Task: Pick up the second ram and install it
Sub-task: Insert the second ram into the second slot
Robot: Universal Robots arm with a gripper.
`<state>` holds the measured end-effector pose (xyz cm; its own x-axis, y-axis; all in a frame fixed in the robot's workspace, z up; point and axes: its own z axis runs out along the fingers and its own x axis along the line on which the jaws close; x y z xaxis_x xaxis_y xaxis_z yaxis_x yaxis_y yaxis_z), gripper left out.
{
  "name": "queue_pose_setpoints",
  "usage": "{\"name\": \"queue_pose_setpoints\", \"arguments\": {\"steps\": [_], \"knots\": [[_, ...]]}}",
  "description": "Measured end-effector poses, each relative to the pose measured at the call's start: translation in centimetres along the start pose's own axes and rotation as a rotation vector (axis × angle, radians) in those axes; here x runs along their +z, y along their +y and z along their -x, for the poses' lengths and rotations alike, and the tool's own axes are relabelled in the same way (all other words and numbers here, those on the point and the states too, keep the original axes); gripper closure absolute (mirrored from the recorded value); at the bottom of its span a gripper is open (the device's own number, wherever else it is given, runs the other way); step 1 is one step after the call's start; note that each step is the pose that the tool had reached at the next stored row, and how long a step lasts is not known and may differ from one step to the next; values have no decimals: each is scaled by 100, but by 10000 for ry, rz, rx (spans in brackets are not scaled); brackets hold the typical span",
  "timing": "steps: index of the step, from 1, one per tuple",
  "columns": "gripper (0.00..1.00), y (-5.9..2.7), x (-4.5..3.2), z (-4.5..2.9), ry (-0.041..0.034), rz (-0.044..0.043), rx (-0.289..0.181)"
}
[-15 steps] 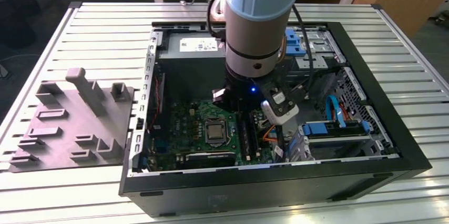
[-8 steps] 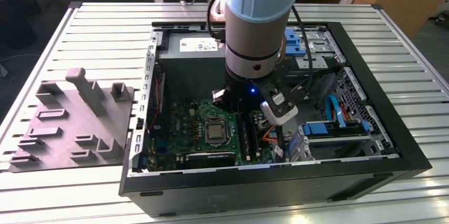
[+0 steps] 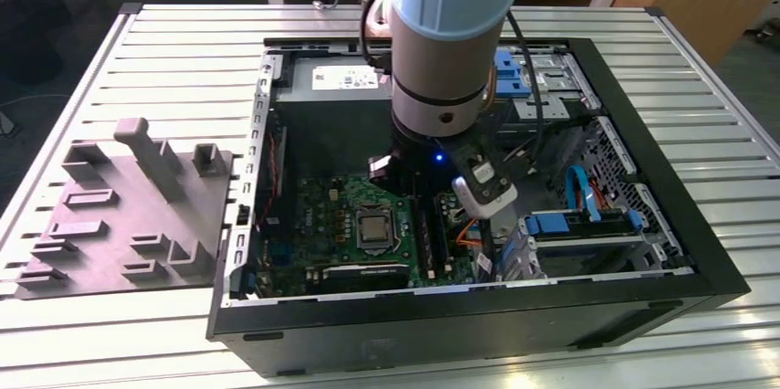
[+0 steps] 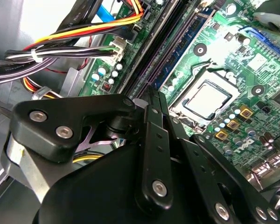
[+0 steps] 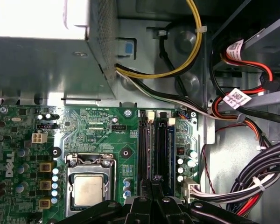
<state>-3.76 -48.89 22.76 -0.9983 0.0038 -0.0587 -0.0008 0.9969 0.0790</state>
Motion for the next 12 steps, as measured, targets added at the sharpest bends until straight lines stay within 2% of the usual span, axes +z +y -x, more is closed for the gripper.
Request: {"name": "queue_pose_setpoints", "arguments": {"steps": [12], "knots": [[89, -2, 22, -1, -3, 5, 39]]}}
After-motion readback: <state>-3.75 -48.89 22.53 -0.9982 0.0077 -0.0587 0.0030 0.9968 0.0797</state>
